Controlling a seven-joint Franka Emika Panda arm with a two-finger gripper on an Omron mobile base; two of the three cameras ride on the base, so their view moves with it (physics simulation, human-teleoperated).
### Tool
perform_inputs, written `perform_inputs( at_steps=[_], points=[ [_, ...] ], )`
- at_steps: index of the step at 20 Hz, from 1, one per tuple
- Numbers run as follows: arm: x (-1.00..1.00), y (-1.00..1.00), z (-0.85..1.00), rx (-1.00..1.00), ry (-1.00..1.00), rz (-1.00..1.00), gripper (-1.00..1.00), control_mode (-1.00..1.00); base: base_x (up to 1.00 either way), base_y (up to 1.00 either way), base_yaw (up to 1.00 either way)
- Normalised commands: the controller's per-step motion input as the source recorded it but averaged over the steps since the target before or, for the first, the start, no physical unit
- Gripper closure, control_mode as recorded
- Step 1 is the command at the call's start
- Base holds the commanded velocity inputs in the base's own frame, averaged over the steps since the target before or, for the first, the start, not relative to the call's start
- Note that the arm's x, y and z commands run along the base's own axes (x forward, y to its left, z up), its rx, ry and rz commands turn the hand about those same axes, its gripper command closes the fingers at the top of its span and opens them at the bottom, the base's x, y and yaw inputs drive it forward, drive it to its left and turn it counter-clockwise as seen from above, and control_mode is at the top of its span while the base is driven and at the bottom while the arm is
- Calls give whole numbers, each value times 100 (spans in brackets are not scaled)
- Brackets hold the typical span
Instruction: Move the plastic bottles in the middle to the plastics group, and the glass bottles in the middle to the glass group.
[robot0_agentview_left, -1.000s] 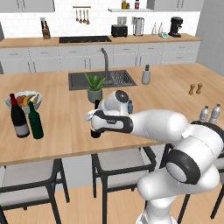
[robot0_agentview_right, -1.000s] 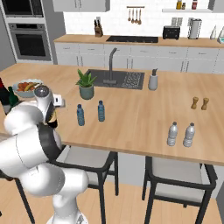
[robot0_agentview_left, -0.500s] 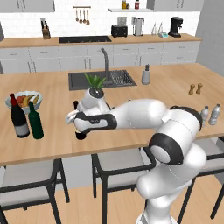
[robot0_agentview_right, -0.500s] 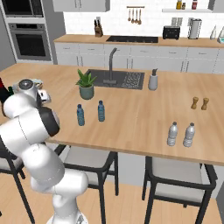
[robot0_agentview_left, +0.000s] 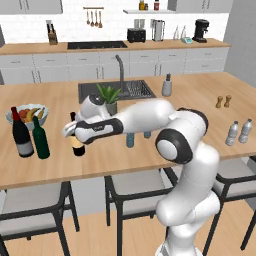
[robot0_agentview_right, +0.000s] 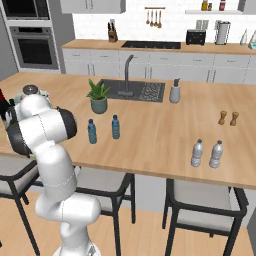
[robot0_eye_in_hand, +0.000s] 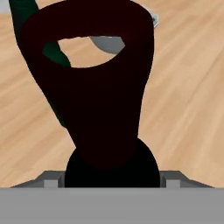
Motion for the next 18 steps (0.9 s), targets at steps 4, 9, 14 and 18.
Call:
perform_inputs(
  at_steps=[4,9,14,18],
  points=[
    [38,29,0,0,1,13,100,-100,0,0,0],
    [28,26,-7,0,0,14,100,-100,0,0,0],
    [14,4,-8,4,0,11,100,-100,0,0,0],
    [18,2,-5,11,0,9,100,-100,0,0,0]
  ],
)
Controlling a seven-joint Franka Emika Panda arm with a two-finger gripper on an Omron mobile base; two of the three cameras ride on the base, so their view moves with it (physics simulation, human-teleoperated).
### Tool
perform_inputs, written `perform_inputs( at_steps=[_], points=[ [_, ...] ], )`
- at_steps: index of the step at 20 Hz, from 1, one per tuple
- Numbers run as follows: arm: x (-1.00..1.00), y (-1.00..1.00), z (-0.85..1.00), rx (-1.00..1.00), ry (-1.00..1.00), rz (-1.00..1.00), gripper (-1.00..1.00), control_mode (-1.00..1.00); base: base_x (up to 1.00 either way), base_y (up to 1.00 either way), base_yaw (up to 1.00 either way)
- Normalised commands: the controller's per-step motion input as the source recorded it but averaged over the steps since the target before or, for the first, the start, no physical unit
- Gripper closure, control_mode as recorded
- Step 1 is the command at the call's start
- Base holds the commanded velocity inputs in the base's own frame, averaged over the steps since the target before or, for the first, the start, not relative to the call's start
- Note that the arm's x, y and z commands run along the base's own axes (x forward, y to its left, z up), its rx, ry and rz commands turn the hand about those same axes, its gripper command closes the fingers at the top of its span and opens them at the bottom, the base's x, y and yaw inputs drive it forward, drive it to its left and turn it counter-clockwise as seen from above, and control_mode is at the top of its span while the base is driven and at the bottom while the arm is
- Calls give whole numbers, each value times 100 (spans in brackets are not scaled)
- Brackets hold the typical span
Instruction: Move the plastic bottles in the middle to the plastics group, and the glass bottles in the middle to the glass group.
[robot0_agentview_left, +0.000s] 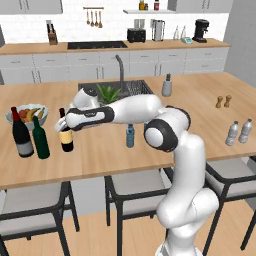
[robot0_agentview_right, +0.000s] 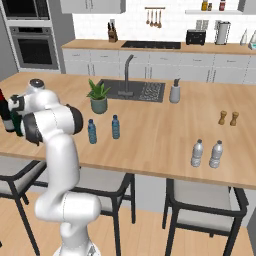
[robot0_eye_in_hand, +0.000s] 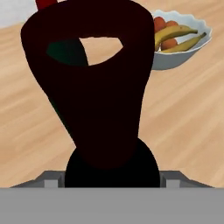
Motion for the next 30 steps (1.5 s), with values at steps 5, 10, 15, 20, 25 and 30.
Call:
perform_inputs(
  at_steps=[5,10,15,20,25,30],
  points=[
    [21,15,-22,5,0,9,100,-100,0,0,0],
    [25,40,-6,0,0,7,100,-100,0,0,0],
    [31,38,0,-1,2,2,100,-100,0,0,0],
    [19,24,0,0,3,2,100,-100,0,0,0],
    [0,0,-16,0,2,3,100,-100,0,0,0],
    [0,-7,-8,0,0,1,100,-100,0,0,0]
  ],
)
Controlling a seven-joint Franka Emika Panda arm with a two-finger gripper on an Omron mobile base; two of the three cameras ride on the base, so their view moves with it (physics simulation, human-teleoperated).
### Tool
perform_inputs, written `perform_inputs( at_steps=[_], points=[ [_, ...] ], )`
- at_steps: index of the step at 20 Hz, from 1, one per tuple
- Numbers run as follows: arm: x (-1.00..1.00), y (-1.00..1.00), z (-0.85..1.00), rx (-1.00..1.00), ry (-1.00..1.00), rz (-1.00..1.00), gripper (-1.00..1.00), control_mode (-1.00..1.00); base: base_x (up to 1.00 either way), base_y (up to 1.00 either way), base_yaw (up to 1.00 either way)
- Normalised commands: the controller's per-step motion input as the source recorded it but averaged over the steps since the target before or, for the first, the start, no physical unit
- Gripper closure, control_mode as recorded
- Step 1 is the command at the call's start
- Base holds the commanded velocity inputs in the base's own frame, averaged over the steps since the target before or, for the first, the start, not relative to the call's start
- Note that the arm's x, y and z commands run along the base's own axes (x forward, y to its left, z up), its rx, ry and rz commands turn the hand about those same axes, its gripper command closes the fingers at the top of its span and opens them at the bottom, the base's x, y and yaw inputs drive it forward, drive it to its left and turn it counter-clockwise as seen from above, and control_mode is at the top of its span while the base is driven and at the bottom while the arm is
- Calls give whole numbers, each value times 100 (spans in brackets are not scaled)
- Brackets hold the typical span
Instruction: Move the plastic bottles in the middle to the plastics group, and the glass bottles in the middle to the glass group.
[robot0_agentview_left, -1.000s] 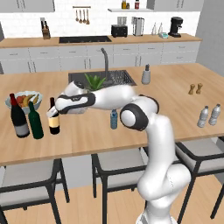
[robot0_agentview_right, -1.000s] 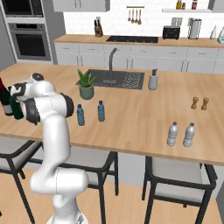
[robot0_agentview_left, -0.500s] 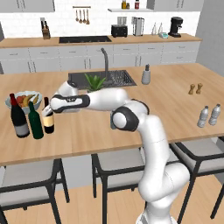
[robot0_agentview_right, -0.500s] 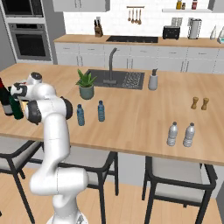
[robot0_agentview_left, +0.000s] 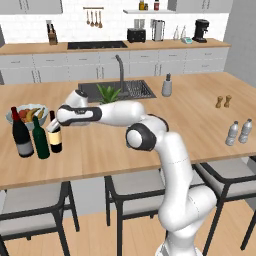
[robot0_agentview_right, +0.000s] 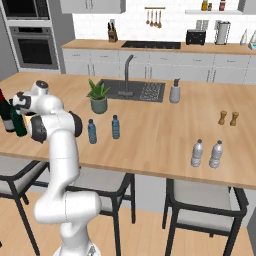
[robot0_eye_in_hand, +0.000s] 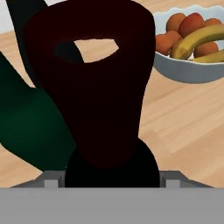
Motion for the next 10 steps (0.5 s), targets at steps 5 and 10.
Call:
perform_inputs(
  at_steps=[5,10],
  points=[
    [0,-1,-2,0,0,0,100,-100,0,0,0],
    [-4,0,0,-1,0,0,100,-100,0,0,0]
  ],
)
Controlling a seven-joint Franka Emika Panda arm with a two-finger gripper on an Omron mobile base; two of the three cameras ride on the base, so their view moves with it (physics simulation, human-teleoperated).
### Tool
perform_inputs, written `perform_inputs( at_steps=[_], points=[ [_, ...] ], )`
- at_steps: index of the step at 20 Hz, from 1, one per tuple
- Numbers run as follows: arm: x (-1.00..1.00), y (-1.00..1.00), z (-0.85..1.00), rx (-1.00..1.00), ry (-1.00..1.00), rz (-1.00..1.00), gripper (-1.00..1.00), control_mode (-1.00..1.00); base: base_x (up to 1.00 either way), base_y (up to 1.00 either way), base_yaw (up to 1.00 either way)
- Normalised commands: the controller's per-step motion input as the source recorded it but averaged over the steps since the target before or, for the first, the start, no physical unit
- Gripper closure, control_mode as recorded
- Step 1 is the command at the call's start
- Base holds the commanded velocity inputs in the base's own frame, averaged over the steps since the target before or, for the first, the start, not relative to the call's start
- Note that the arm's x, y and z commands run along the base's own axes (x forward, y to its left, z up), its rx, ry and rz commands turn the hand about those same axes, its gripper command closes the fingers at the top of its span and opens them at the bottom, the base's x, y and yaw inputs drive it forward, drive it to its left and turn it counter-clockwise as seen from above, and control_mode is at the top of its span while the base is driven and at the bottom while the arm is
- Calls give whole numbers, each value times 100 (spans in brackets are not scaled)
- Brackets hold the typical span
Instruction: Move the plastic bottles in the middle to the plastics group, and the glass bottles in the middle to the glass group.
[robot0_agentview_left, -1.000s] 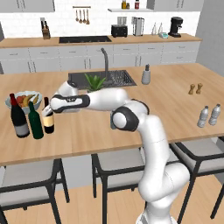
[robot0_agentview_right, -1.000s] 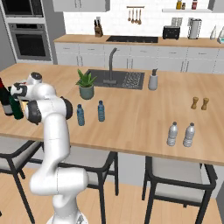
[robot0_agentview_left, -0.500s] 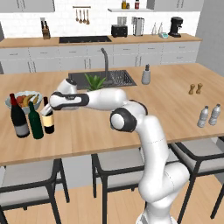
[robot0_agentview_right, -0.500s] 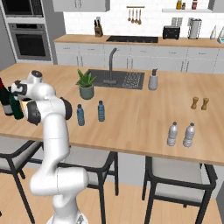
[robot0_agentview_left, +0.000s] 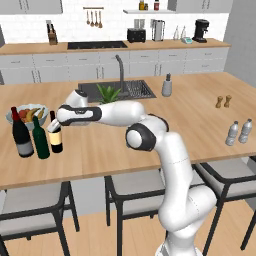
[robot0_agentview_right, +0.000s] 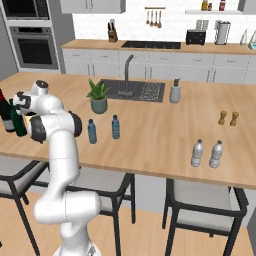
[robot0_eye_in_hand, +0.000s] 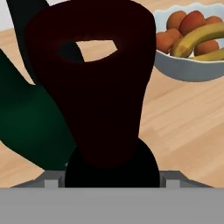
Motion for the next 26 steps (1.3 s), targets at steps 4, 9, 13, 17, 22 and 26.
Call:
perform_inputs(
  at_steps=[4,9,13,17,22,26],
  points=[
    [-10,0,0,-1,-2,0,100,-100,0,0,0],
    [0,0,0,0,-1,0,-100,-100,0,0,0],
    [0,0,0,0,0,0,-100,-100,0,0,0],
    [0,0,0,0,0,0,-100,-100,0,0,0],
    [0,0,0,0,0,0,-100,-100,0,0,0],
    [-7,-3,10,0,0,0,-100,-100,0,0,0]
  ],
)
